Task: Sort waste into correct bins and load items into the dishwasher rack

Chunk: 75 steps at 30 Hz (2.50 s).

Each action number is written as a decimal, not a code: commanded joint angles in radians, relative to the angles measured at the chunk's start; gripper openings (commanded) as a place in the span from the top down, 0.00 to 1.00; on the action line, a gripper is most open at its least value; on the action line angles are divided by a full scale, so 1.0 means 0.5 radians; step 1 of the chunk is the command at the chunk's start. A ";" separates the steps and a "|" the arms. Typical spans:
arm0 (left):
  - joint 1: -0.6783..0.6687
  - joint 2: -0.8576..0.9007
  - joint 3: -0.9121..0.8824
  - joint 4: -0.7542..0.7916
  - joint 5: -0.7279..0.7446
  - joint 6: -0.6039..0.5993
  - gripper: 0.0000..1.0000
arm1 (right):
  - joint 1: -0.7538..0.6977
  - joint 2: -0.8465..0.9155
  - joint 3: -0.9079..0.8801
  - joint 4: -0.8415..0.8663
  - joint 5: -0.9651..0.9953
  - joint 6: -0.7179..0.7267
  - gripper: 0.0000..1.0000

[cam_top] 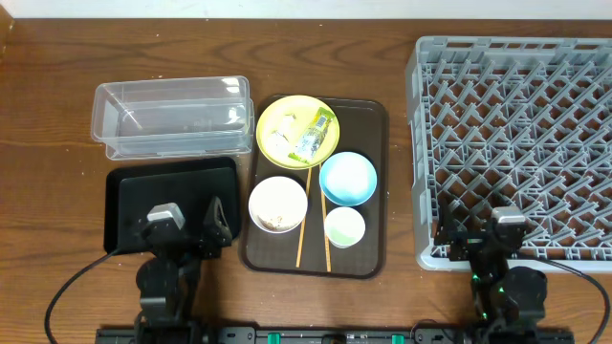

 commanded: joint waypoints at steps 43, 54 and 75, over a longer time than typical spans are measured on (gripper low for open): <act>-0.241 2.201 2.071 -1.036 0.292 0.285 0.07 | 0.036 1.755 1.659 -1.493 -0.092 0.040 0.01; -0.661 2.767 2.078 -0.282 0.291 0.539 0.07 | 0.036 1.755 1.659 -1.494 -0.092 0.040 0.01; -0.837 3.585 2.076 0.155 0.291 0.538 0.11 | 0.036 1.755 1.659 -1.501 -0.137 0.040 0.01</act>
